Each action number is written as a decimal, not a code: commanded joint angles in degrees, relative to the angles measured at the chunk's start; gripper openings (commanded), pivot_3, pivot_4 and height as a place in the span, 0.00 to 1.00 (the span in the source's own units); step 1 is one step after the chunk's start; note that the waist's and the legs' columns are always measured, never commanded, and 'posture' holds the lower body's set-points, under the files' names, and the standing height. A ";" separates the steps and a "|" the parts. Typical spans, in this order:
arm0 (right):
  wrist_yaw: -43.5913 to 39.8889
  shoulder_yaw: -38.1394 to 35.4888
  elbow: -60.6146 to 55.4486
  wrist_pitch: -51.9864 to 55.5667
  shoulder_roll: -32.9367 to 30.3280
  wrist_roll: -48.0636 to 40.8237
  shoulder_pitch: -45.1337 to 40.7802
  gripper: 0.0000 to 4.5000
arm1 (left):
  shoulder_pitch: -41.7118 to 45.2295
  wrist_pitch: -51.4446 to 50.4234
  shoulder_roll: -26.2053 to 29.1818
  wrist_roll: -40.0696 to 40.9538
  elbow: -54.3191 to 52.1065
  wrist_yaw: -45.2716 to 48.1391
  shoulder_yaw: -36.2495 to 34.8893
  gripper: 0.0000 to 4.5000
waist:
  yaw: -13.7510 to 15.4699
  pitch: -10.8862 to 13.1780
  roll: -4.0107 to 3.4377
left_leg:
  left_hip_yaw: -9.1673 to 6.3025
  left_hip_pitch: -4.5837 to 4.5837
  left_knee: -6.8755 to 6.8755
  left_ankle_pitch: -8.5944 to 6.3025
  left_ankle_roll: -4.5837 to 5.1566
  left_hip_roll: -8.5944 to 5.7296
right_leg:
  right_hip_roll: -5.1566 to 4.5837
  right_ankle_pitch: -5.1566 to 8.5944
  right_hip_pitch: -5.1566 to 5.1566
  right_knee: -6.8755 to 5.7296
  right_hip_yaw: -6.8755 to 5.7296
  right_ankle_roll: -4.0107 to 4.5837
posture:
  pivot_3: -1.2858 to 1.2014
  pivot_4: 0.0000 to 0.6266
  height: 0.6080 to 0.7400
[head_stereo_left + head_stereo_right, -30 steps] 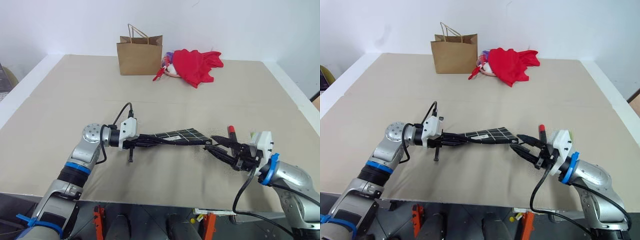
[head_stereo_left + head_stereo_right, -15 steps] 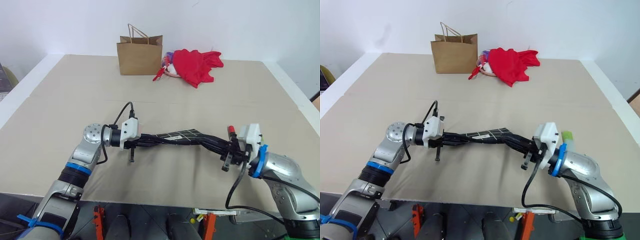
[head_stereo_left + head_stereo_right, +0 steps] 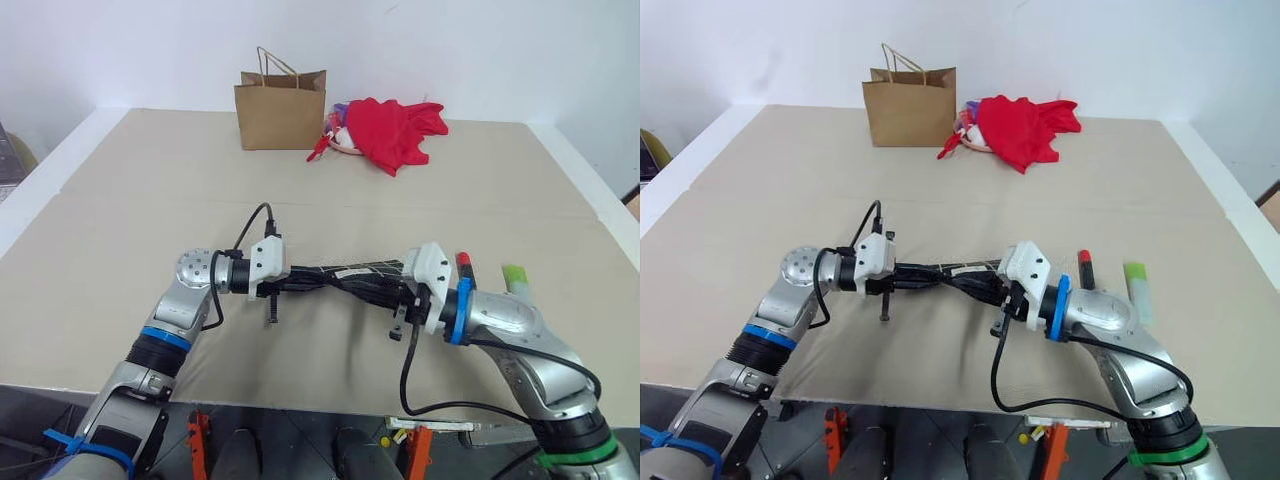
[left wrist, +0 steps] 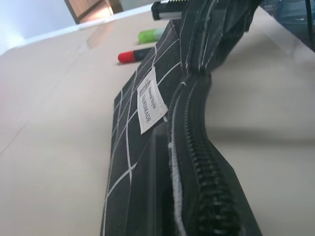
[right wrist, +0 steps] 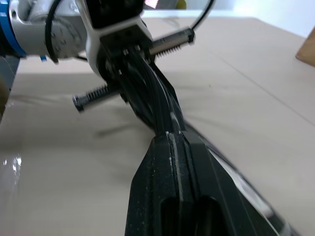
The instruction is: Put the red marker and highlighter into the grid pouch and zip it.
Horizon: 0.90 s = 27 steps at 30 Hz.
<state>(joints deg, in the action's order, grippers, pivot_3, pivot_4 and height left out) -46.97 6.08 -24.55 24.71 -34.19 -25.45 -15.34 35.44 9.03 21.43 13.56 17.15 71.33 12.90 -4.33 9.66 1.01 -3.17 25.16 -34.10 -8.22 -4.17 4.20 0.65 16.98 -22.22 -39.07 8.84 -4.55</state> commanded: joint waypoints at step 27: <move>5.25 -17.69 -6.35 15.37 0.61 -14.68 0.30 0.88 | 0.70 3.45 -2.79 -0.85 -1.80 -2.01 -0.78 0.00 | 0.28 0.00 0.01 | -0.06 0.06 0.04 0.00 0.00 -0.01 | -0.01 0.03 0.00 -0.01 -0.06 0.01 | 0.52 0.24 1.00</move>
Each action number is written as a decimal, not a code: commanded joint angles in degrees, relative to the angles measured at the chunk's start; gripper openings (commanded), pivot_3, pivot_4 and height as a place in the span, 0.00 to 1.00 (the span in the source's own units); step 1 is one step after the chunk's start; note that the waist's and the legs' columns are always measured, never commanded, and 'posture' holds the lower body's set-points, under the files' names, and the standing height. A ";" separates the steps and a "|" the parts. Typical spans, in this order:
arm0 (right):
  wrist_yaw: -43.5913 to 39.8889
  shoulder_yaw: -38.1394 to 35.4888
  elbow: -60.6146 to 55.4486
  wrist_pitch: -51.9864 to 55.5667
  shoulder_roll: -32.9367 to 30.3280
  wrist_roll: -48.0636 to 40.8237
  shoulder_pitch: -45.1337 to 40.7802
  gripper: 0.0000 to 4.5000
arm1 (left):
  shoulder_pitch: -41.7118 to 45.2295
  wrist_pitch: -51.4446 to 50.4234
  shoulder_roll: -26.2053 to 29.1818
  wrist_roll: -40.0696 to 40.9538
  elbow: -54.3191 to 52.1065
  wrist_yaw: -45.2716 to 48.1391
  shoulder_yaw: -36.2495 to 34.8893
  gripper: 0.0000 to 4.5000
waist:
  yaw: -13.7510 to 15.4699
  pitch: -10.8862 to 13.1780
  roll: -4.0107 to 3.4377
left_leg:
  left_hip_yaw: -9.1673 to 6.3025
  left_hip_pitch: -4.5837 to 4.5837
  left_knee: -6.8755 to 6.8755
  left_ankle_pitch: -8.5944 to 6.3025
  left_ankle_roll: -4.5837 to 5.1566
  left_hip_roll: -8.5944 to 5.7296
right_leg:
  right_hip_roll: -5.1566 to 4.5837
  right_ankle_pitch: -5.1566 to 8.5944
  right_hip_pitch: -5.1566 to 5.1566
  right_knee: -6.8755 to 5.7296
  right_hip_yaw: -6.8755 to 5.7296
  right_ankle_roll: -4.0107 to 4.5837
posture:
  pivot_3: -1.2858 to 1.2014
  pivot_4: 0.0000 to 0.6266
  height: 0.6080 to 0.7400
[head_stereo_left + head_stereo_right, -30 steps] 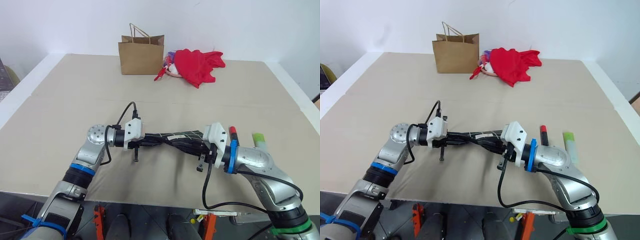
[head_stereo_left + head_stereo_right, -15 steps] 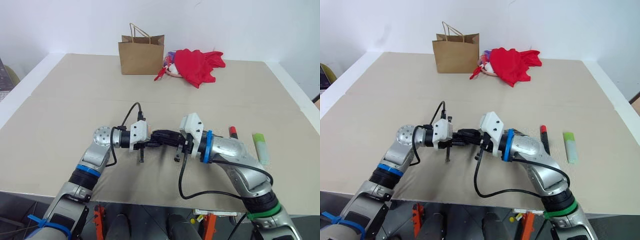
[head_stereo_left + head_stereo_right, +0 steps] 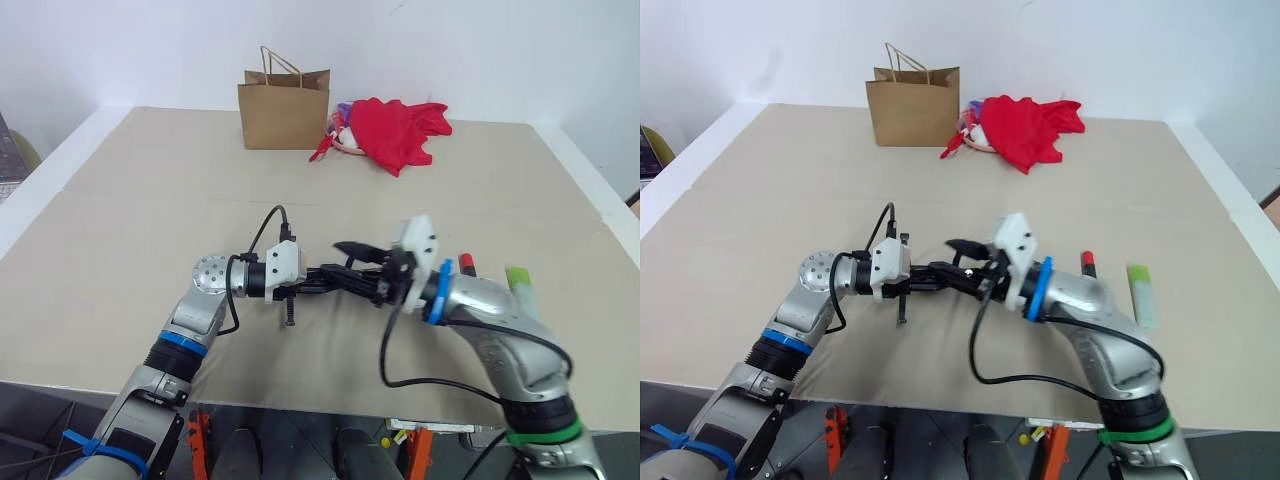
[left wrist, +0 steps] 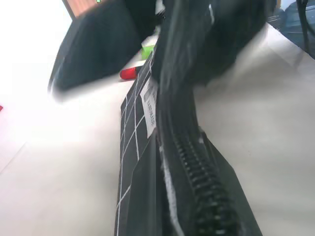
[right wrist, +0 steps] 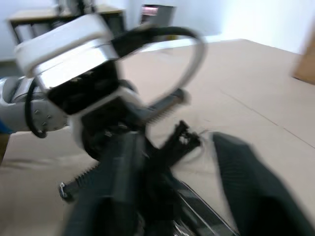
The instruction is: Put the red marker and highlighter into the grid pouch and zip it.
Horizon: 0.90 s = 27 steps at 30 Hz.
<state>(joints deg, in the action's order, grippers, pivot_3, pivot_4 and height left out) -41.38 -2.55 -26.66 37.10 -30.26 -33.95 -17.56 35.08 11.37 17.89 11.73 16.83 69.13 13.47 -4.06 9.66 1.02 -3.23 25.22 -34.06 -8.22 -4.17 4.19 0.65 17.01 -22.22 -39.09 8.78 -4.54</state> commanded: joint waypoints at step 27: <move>21.45 -16.08 5.66 -3.84 4.45 10.23 21.96 0.99 | 1.27 5.74 3.33 -0.39 0.58 -2.02 -2.10 0.00 | -0.32 0.02 -0.25 | 0.00 -0.06 0.08 0.01 0.02 -0.03 | -0.02 0.03 0.00 0.00 0.01 0.05 | 0.52 0.24 1.00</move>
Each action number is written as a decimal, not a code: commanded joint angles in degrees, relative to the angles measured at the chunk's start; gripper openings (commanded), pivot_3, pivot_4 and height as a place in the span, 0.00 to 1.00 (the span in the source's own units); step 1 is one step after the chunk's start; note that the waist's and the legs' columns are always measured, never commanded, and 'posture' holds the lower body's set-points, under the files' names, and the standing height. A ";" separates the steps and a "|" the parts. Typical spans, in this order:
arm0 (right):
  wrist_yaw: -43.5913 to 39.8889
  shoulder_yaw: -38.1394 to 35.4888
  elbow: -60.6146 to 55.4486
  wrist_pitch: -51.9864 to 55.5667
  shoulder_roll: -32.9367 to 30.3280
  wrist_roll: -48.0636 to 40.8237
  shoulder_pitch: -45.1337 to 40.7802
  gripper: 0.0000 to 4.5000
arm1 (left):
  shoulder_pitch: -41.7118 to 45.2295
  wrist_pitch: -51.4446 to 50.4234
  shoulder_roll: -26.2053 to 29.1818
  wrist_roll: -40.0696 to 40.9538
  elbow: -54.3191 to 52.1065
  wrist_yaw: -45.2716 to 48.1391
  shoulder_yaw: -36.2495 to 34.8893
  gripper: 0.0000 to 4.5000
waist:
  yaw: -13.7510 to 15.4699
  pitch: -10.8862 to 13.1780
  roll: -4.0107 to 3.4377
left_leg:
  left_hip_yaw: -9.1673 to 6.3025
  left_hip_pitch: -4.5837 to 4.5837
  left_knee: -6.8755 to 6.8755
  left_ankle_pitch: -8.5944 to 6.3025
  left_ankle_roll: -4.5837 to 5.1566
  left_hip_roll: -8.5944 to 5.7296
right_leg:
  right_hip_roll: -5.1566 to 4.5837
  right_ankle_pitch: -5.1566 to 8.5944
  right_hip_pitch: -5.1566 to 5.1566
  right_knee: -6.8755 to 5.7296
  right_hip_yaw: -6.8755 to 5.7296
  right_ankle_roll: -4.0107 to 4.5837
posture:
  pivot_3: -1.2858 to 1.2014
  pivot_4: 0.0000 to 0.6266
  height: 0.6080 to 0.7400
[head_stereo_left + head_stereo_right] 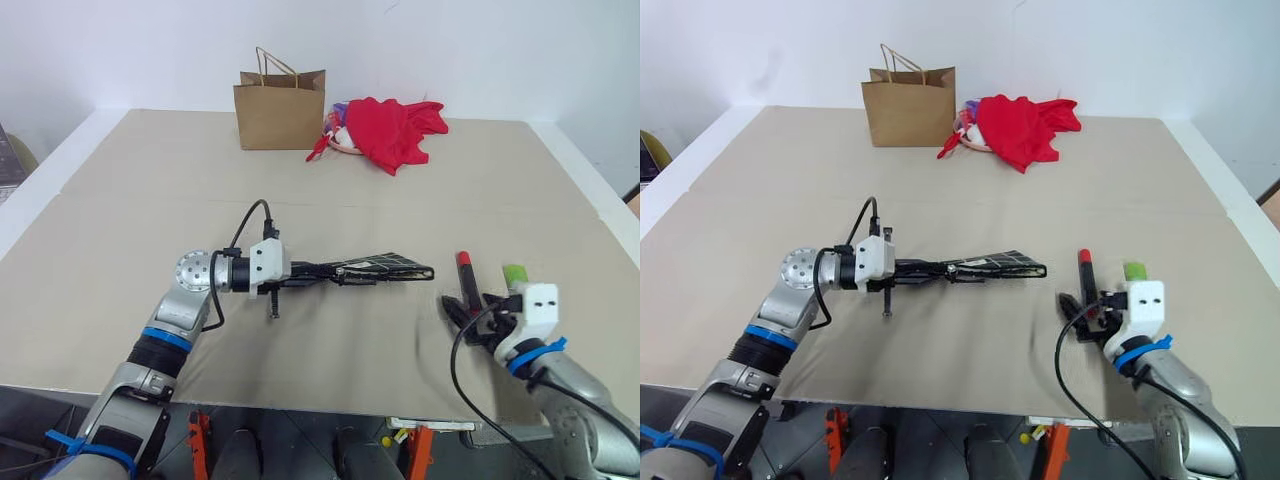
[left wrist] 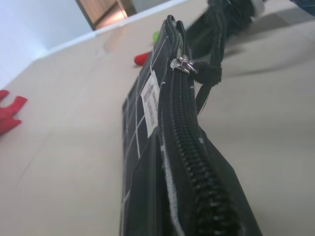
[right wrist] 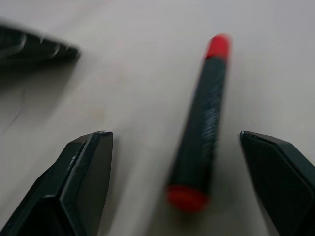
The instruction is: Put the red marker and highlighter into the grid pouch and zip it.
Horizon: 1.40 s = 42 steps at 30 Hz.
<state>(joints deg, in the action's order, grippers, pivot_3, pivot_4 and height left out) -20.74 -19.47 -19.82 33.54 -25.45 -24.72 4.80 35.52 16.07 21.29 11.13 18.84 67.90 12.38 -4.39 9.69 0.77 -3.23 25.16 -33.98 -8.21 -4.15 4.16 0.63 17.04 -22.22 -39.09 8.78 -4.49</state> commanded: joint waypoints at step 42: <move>-48.87 -3.47 -2.47 -0.60 -37.61 -14.60 -6.31 0.15 | 0.80 1.08 -1.13 1.21 -1.69 1.83 -0.30 0.00 | 0.26 0.13 -0.06 | -0.08 0.02 -0.17 0.00 0.02 -0.23 | -0.14 0.11 0.15 0.02 0.04 -0.18 | 0.52 0.24 1.00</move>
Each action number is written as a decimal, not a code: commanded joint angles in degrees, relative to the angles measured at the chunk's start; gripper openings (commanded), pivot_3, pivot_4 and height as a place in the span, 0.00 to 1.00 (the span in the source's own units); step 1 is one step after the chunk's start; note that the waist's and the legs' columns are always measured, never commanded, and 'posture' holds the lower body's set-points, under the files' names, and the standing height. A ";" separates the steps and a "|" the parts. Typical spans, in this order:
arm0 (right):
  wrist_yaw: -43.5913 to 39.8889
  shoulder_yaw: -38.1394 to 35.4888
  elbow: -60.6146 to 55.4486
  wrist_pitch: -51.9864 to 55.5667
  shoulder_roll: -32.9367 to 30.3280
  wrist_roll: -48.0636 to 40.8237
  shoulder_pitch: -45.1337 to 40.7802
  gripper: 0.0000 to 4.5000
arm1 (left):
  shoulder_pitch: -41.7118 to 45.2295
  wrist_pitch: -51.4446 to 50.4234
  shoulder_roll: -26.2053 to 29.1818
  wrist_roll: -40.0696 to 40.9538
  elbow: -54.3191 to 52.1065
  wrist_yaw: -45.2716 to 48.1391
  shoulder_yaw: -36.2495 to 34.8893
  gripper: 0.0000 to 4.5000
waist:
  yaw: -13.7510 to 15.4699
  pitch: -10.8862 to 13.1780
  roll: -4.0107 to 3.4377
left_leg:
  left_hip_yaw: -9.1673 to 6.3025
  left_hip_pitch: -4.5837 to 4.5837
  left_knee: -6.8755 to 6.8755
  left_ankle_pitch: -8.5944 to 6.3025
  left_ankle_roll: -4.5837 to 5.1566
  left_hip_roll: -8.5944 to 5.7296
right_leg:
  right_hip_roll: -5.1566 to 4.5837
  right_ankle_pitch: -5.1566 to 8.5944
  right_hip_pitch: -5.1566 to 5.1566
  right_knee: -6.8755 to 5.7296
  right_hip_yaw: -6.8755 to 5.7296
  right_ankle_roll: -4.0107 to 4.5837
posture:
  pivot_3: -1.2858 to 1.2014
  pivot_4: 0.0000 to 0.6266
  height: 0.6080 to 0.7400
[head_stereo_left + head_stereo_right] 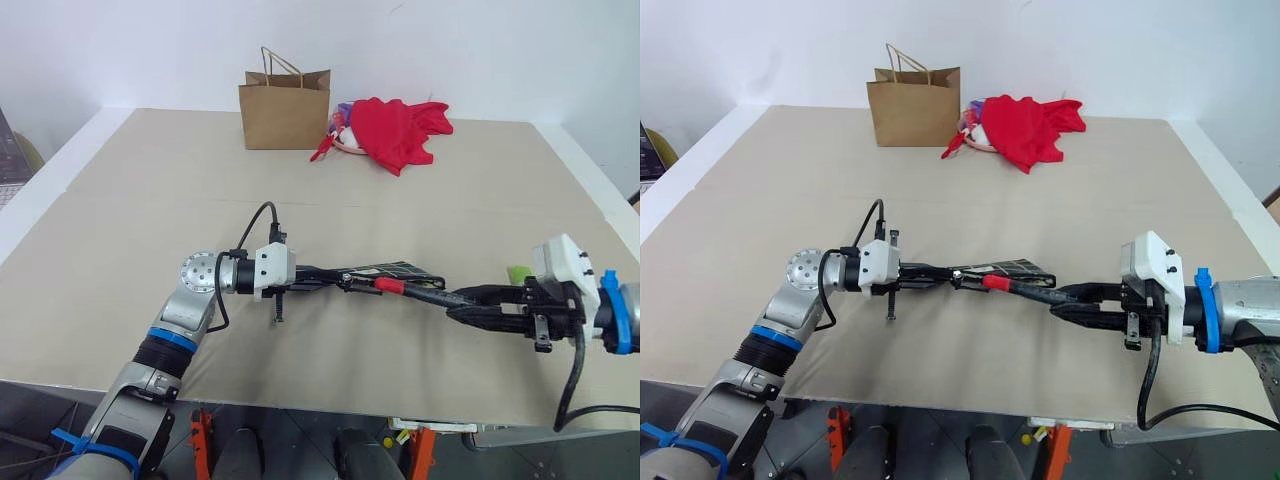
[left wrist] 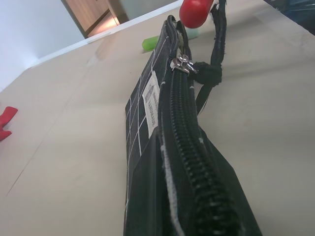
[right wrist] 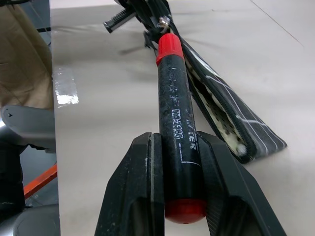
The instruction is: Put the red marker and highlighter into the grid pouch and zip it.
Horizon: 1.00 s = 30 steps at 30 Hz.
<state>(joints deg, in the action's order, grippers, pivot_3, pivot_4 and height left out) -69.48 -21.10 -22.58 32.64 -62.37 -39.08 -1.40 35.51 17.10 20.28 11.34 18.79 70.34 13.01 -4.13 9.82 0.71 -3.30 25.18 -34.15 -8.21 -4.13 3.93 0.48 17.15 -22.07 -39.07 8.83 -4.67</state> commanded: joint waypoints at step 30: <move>-1.14 1.11 8.35 -1.10 -0.44 4.40 -1.65 0.15 | -0.77 -0.89 -1.02 0.48 -4.33 -2.02 0.09 0.00 | -0.15 -0.01 -0.02 | -0.01 -0.04 0.00 0.00 0.00 -0.02 | -0.01 0.01 0.06 0.00 0.00 -0.02 | 0.52 0.24 1.00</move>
<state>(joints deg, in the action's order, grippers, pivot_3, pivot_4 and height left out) -70.89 -20.10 -13.76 31.43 -62.50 -34.51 -1.43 34.68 15.91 19.27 11.24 16.91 68.74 13.21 -4.28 9.81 0.69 -3.32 25.12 -34.16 -8.21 -4.12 3.91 0.48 17.16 -22.01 -39.07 8.83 -4.69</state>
